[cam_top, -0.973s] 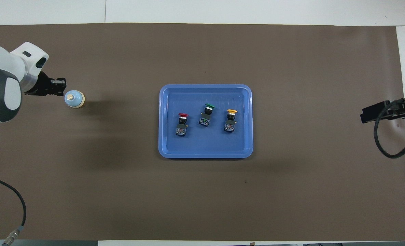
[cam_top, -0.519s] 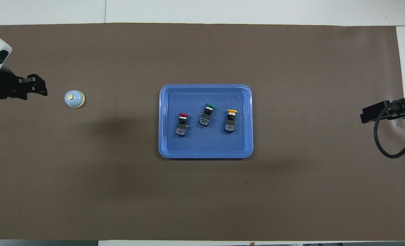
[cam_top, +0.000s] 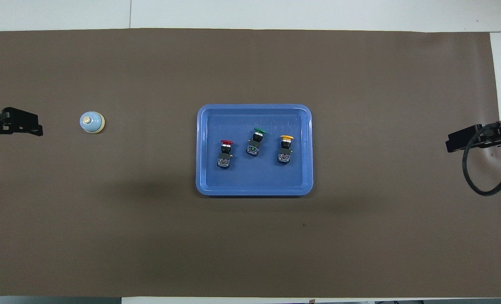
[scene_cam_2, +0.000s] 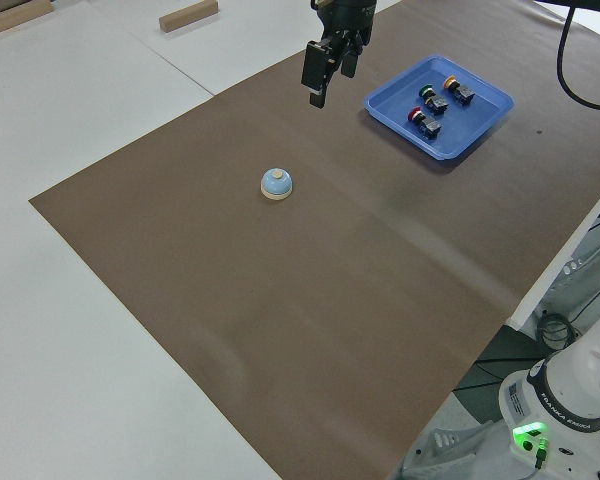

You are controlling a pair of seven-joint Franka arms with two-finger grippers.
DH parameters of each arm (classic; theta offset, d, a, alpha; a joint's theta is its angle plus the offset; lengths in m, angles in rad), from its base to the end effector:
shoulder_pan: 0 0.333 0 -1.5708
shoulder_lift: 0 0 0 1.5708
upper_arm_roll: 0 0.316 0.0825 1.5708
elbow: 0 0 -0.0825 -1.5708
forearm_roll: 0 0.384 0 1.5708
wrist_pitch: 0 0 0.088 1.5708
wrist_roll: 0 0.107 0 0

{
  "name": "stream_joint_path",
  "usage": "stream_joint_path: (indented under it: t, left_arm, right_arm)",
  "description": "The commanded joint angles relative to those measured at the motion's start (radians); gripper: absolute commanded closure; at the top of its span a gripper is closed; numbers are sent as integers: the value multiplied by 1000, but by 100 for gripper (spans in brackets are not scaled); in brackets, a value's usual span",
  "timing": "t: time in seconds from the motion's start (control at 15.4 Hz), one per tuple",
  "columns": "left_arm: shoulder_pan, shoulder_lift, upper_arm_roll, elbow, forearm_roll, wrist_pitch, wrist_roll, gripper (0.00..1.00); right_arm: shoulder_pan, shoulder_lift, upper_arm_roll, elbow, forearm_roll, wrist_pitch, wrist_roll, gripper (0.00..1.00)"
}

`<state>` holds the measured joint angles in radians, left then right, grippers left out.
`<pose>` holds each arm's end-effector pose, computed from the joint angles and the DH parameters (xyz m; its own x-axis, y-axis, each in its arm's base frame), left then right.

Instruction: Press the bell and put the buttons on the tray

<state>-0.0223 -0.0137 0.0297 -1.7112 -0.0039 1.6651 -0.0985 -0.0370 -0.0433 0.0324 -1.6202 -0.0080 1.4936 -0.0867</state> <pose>0.5540 0.0038 0.5736 0.9938 0.1060 -0.0327 0.1061 -0.9944 0.0011 0.5320 -0.0030 0.6185 0.9932 0.0813 -0.0837 0.0817 -0.9967 0.0022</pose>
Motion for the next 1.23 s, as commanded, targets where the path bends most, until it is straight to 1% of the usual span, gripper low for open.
stream_joint_path:
  t: [0.0, 1.17]
  left_arm:
    - [-11, -11, 7, -15, 12, -38, 10, 0]
    - [-13, -12, 9, -16, 10, -13, 13, 0]
  right_arm:
    - [-12, -20, 9, -18, -3, -4, -13, 0]
    - [-12, -20, 9, -18, -3, -4, -13, 0]
